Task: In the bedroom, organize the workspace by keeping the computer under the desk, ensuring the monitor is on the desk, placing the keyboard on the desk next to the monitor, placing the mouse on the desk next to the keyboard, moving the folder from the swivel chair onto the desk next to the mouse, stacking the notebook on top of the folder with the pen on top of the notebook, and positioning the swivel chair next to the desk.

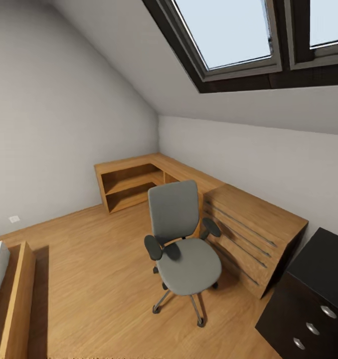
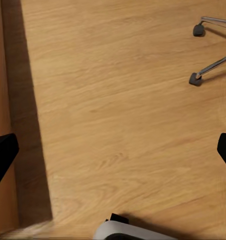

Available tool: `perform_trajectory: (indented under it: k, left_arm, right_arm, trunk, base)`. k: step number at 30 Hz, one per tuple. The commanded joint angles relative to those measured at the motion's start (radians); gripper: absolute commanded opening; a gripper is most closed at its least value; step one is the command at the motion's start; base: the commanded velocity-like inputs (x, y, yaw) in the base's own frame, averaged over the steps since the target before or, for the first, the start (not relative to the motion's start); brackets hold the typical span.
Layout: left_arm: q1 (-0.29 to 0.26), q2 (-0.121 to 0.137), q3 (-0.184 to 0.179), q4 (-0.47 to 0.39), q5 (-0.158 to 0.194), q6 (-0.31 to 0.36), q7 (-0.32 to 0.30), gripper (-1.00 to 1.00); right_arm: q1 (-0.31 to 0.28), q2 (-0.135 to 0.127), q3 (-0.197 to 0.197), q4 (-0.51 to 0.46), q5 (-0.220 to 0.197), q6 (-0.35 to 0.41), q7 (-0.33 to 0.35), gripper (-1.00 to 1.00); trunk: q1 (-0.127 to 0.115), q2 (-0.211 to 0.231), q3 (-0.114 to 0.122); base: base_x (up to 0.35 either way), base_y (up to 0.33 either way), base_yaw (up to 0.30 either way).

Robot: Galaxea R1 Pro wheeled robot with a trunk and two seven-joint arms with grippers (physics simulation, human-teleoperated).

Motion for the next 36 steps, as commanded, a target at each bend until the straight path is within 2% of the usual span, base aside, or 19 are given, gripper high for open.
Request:
perform_trajectory:
  k: [1, 14, 21, 36]
  left_arm:
    - [0.0, 0.0, 0.0, -0.002, 0.007, -0.001, -0.005, 1.0]
    - [0.0, -0.003, 0.0, -0.002, 0.008, 0.003, -0.004, 1.0]
    - [0.0, -0.005, 0.002, -0.002, 0.007, 0.031, -0.007, 1.0]
    - [0.0, -0.004, 0.002, -0.002, 0.007, 0.036, -0.01, 1.0]
  right_arm:
    - [-0.001, 0.0, -0.008, 0.002, 0.011, -0.003, -0.004, 1.0]
    - [-0.001, -0.001, -0.009, 0.0, 0.011, 0.05, -0.004, 1.0]
    - [-0.001, -0.001, -0.008, 0.0, 0.011, 0.051, -0.004, 1.0]
    - [-0.001, 0.0, -0.005, -0.001, 0.014, 0.043, -0.004, 1.0]
  trunk:
    - [0.001, -0.002, -0.003]
    - [0.001, -0.002, -0.012]
    - [0.001, -0.002, -0.016]
    - [0.001, -0.002, -0.02]
  base:
    - [0.0, 0.0, 0.241]
    - [0.0, 0.0, 0.248]
    - [0.0, 0.0, 0.257]
    - [0.0, 0.0, 0.269]
